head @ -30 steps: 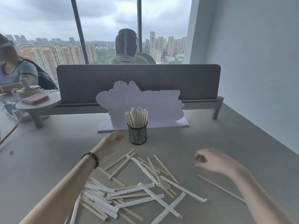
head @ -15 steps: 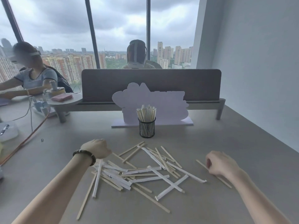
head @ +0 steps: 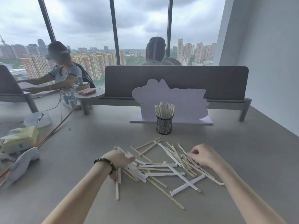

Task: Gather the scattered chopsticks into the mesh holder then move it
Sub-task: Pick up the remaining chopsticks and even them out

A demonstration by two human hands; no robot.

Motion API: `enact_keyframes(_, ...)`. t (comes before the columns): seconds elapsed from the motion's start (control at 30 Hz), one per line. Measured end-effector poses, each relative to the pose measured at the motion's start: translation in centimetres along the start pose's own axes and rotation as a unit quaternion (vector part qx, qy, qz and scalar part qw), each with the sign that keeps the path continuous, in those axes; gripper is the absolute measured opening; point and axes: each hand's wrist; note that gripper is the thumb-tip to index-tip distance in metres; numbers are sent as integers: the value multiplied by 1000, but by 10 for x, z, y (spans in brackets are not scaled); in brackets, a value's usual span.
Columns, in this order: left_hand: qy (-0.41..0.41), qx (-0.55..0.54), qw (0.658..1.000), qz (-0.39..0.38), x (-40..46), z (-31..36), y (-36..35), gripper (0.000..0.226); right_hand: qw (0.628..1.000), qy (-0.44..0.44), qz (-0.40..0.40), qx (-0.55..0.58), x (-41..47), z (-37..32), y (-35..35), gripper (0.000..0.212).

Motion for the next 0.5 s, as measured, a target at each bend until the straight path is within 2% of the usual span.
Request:
enact_keyframes(0.1, -13, -36, 999, 7, 9, 9, -5, 88, 999, 10, -21, 26, 8, -3, -2, 30)
enact_keyframes(0.17, -19, -19, 999, 18, 11, 17, -6, 84, 998, 28, -41, 32, 13, -7, -5, 33)
enact_keyframes(0.23, -18, 3, 999, 35, 15, 26, -5, 84, 998, 40, -41, 2, 15, -15, -7, 49)
enact_keyframes(0.3, -10, 9, 999, 48, 19, 32, -6, 97, 997, 37, -27, -67, 12, -27, -10, 72)
enact_keyframes(0.37, -14, 30, 998, 55, 19, 38, -4, 100, 989, 34, -33, -139, 7, -40, -15, 93)
enact_keyframes(0.5, -17, -6, 999, 35, 23, 44, 0, 61, 975, 63, -63, -202, 0, -61, -29, 106)
Point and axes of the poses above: each hand's wrist, its own x-axis towards the middle knuckle, its own y-axis out of the back of the hand, z = x × y, and after that the axes turned 9 degrees about -z, right-handed
